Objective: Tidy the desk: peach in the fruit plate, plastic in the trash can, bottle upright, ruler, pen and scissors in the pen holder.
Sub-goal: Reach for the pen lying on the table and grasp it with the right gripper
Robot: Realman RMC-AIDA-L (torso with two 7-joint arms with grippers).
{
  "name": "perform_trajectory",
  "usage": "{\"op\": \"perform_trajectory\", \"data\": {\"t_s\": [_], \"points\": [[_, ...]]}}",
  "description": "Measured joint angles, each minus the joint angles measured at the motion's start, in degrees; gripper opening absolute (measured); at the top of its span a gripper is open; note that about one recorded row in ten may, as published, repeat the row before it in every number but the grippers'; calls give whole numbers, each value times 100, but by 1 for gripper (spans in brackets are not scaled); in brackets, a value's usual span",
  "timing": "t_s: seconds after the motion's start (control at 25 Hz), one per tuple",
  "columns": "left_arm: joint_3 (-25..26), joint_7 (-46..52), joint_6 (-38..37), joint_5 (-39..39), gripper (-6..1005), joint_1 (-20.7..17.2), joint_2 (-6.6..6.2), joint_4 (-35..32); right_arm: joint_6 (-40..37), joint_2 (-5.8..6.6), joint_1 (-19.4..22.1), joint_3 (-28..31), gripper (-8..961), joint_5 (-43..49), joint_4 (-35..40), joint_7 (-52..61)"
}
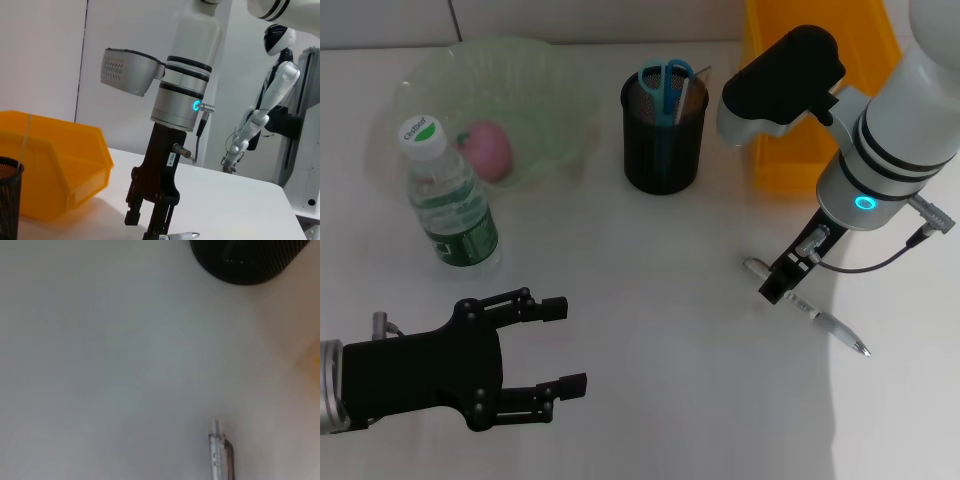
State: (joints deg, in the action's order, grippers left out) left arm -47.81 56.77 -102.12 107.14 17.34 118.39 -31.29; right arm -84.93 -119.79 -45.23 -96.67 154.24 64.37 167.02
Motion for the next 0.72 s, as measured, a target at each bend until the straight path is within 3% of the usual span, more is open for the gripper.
{"op": "perform_trajectory", "data": {"t_s": [0.32, 0.72], "points": [[0, 0, 7, 16, 816, -8, 10, 0, 113, 0, -8, -4, 603, -190, -150, 31], [0, 0, 11, 18, 816, -11, 9, 9, 164, 0, -6, -10, 532, -227, -238, 31]]}}
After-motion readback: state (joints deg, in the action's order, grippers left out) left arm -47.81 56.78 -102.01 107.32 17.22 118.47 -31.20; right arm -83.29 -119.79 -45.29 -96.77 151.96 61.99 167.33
